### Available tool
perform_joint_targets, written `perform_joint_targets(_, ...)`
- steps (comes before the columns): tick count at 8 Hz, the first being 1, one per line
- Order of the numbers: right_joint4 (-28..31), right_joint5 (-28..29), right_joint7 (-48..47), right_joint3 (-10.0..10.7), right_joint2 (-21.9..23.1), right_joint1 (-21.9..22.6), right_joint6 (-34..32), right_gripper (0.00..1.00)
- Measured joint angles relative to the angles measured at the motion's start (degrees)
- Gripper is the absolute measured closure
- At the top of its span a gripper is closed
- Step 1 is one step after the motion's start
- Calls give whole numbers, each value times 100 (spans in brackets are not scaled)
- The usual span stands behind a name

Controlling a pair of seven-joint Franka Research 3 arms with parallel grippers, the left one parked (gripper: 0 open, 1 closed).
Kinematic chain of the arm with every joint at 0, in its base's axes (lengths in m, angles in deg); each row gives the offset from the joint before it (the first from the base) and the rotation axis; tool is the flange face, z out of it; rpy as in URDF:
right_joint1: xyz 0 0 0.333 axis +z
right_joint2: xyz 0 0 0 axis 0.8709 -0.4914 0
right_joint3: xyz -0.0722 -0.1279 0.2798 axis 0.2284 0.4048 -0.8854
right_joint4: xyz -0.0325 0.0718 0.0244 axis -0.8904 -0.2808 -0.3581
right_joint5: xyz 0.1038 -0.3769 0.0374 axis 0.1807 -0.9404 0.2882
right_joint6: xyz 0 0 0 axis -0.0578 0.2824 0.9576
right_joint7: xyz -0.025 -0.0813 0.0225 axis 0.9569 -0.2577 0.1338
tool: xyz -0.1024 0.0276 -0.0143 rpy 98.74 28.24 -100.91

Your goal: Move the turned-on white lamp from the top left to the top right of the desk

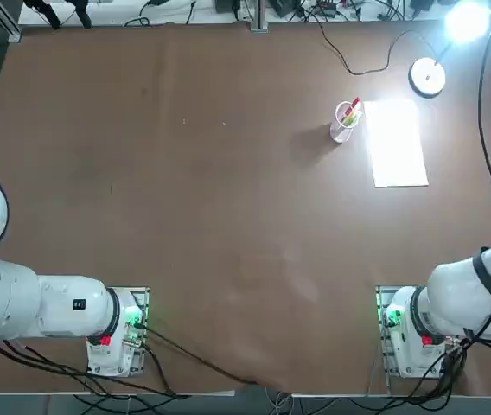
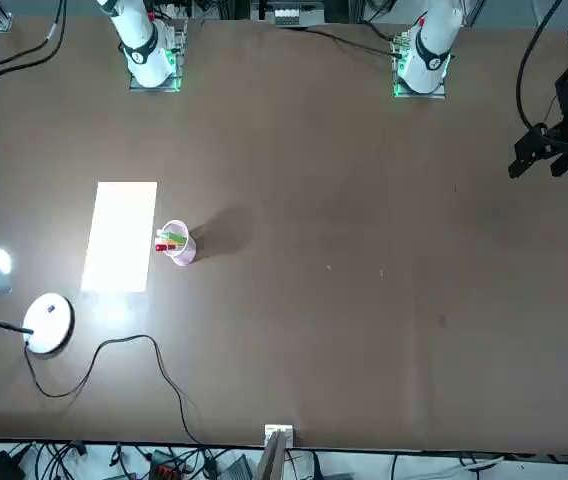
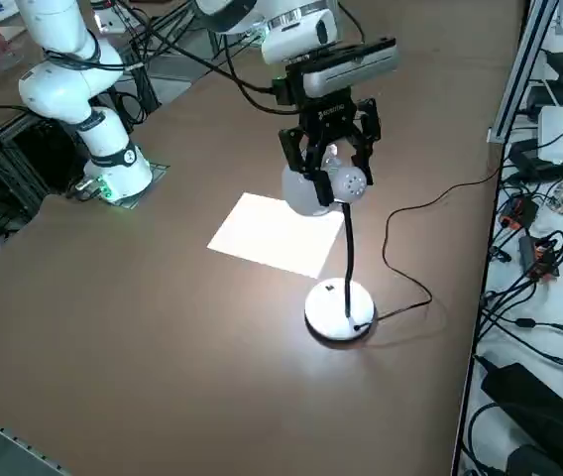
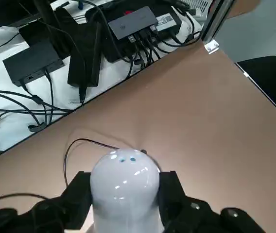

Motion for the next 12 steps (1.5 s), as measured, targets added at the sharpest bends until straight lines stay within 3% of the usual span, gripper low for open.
perform_joint_targets(12, 217, -65, -95, -33, 92, -2, -251, 27)
